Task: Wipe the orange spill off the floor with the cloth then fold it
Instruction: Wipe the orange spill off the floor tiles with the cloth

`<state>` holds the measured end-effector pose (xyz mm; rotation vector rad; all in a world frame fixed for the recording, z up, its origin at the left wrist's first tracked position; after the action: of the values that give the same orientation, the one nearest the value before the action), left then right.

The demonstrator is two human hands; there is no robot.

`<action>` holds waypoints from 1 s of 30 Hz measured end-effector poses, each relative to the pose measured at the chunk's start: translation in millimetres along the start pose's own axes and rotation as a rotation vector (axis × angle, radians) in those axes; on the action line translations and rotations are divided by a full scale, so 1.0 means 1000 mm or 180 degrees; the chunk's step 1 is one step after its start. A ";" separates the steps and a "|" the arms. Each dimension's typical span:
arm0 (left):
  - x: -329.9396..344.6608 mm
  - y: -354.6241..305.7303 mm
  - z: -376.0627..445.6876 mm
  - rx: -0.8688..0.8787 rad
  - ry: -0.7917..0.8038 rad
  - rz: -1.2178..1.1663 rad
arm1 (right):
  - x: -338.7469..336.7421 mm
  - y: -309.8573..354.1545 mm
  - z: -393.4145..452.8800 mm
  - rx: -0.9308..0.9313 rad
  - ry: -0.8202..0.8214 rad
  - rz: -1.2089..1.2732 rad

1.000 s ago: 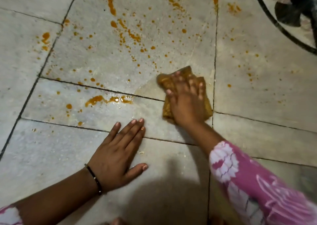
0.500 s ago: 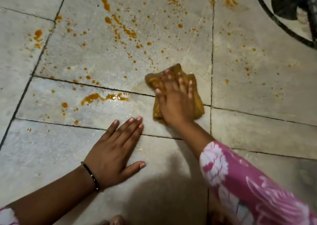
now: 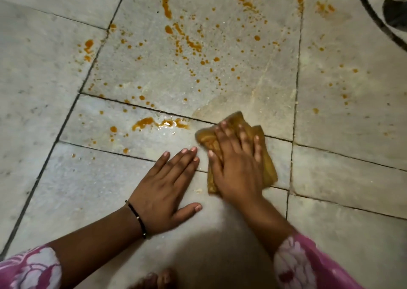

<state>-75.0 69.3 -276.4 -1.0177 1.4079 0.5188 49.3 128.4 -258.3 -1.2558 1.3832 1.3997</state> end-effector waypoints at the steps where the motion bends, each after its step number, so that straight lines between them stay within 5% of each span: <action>1: 0.000 0.001 -0.001 -0.0014 0.0014 -0.0001 | -0.004 -0.006 0.019 -0.0138 0.0015 -0.0075; 7: 0.000 0.001 -0.003 -0.0017 0.0005 -0.0078 | -0.029 -0.103 0.014 0.0525 0.0027 -0.0385; 10: -0.001 0.001 -0.001 -0.0035 -0.0047 -0.0063 | -0.018 -0.088 -0.047 0.0827 0.0003 -0.0485; 17: 0.001 0.002 -0.002 -0.0035 -0.0049 -0.0012 | -0.005 -0.018 0.035 -0.0369 0.0181 -0.0349; 24: 0.001 0.003 -0.003 0.0011 -0.0027 -0.0061 | -0.033 -0.136 -0.003 0.1032 -0.0194 -0.0264; 27: 0.001 0.002 -0.003 -0.0002 -0.0026 -0.0093 | -0.019 -0.101 -0.056 0.1305 -0.0281 -0.0267; 30: -0.002 0.001 -0.002 -0.0005 -0.0104 -0.0206 | -0.001 -0.027 -0.062 0.0630 -0.0125 -0.0301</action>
<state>-77.2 68.6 -274.6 -1.0484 1.3415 0.4869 83.3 70.0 -257.9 -1.1435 1.3809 1.1861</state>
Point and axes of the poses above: each hand's wrist, its own z-axis towards the middle knuckle, its own x-axis out of the palm, y = z × x, the point moved 8 cm from there along z, towards the middle knuckle, and after that the axes turned 1 degree about x, right-handed, at the moved point
